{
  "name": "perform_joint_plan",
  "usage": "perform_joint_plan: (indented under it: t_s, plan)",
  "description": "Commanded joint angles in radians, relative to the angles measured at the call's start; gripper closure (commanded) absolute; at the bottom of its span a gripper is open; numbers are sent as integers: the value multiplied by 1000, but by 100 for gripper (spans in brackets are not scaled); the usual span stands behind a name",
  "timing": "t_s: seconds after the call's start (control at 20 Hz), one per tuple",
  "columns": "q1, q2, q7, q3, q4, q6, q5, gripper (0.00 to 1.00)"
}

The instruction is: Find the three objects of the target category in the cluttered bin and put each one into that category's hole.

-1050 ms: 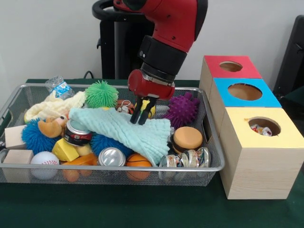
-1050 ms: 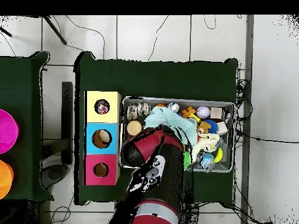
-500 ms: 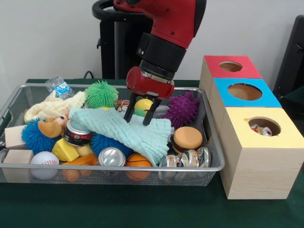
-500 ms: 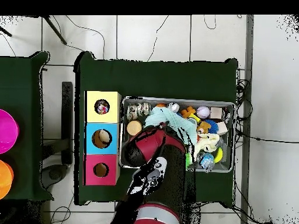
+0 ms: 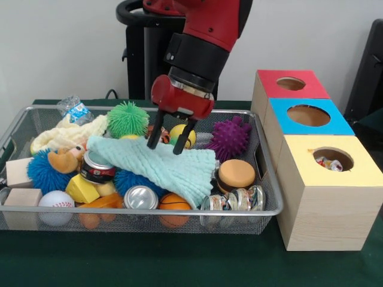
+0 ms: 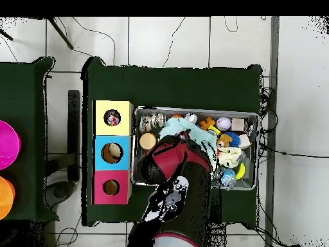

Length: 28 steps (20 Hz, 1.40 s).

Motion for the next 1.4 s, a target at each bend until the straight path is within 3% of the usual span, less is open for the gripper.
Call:
perform_joint_plan:
  t_s: [0.05,0.5,0.8,0.95,1.1,1.4]
  plan:
    - [-34,-91,4,32,-22,101,-16,0]
    - [-9,-60,34,-3,-57,91,-36,0]
    - [109,129,204,-185,-133,-37,-31,0]
    - [116,142,198,-193,-126,-41,-9,0]
    - [95,145,165,-150,-112,-28,11,0]
    - [-75,58,9,102,-24,64,35,0]
